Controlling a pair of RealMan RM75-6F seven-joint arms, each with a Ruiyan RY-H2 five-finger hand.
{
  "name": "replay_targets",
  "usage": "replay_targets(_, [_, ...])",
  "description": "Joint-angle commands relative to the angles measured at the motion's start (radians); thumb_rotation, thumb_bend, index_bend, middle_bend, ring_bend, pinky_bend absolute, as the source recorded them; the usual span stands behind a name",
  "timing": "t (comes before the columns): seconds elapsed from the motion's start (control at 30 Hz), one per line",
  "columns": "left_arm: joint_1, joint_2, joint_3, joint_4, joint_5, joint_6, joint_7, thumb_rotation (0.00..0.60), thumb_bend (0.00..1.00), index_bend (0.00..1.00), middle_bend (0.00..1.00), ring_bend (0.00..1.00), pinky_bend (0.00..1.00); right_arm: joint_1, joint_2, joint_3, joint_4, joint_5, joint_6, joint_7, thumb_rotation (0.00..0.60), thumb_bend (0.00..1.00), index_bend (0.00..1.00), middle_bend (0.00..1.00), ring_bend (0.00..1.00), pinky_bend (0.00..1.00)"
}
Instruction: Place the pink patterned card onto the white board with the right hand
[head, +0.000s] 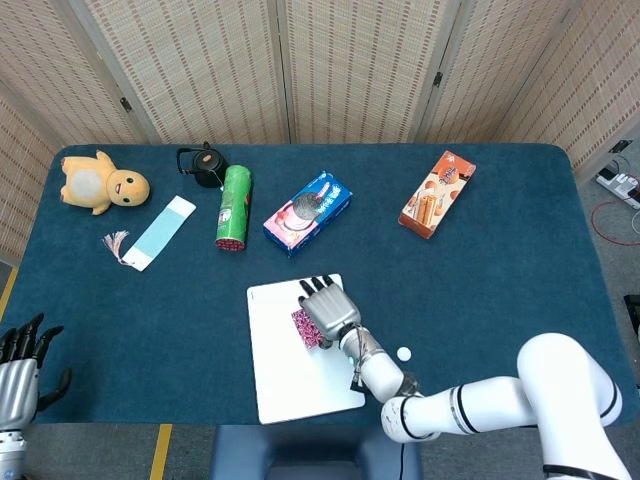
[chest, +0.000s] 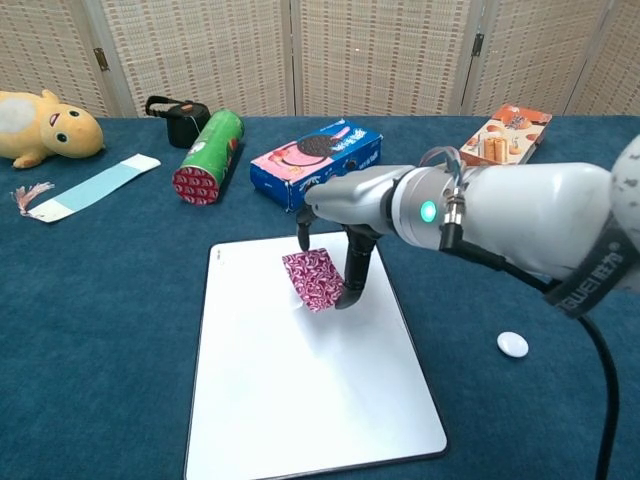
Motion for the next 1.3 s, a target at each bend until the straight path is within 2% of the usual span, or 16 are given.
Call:
replay_targets(0.03, [0.001, 0.001, 0.000, 0.001, 0.000, 0.000, -0.003, 0.600, 0.45, 0.22, 0.06, 0.09, 0.00, 0.009, -0.005, -0.007, -0.003, 0.008, 0.007, -0.006, 0.535, 0.18, 0.18, 0.08, 0.11, 0.10])
replay_targets(0.2, [0.001, 0.000, 0.001, 0.002, 0.003, -0.001, -0.004, 0.600, 0.45, 0.22, 0.06, 0.09, 0.00, 0.002, 0.009, -0.022, -0.012, -0.004, 0.011, 0.015, 0.536, 0.18, 0.02, 0.08, 0.10, 0.10])
replay_targets(0.33, [-0.001, 0.002, 0.002, -0.002, 0.004, -0.005, 0.002, 0.600, 0.45, 0.23, 0.06, 0.09, 0.00, -0.038, 0.051, -0.045, -0.041, -0.064, 0.014, 0.073, 0.537, 0.18, 0.01, 0.08, 0.10, 0.10])
replay_targets(0.57, [-0.014, 0.004, -0.003, -0.015, 0.011, -0.014, 0.020, 0.600, 0.45, 0.23, 0.06, 0.09, 0.00, -0.152, 0.171, -0.148, -0.125, -0.247, 0.048, 0.174, 0.536, 0.18, 0.16, 0.10, 0.05, 0.10])
replay_targets(0.7, [-0.025, 0.002, -0.006, -0.030, 0.019, -0.018, 0.038, 0.600, 0.45, 0.23, 0.06, 0.09, 0.00, -0.230, 0.230, -0.230, -0.164, -0.420, 0.082, 0.228, 0.536, 0.18, 0.25, 0.12, 0.05, 0.10])
replay_targets(0.93, [-0.038, 0.000, -0.003, -0.056, 0.033, -0.025, 0.068, 0.600, 0.45, 0.23, 0.06, 0.09, 0.00, -0.347, 0.253, -0.326, -0.132, -0.613, 0.140, 0.292, 0.537, 0.18, 0.34, 0.15, 0.06, 0.10])
replay_targets(1.1, [-0.039, 0.003, -0.002, -0.068, 0.031, -0.026, 0.077, 0.600, 0.45, 0.23, 0.06, 0.09, 0.00, -0.412, 0.241, -0.362, -0.066, -0.682, 0.136, 0.337, 0.535, 0.18, 0.37, 0.17, 0.06, 0.10])
replay_targets(1.3, [-0.037, 0.007, 0.000, -0.075, 0.031, -0.022, 0.079, 0.600, 0.45, 0.23, 0.06, 0.09, 0.00, -0.460, 0.218, -0.361, 0.010, -0.726, 0.120, 0.376, 0.537, 0.18, 0.40, 0.19, 0.07, 0.10])
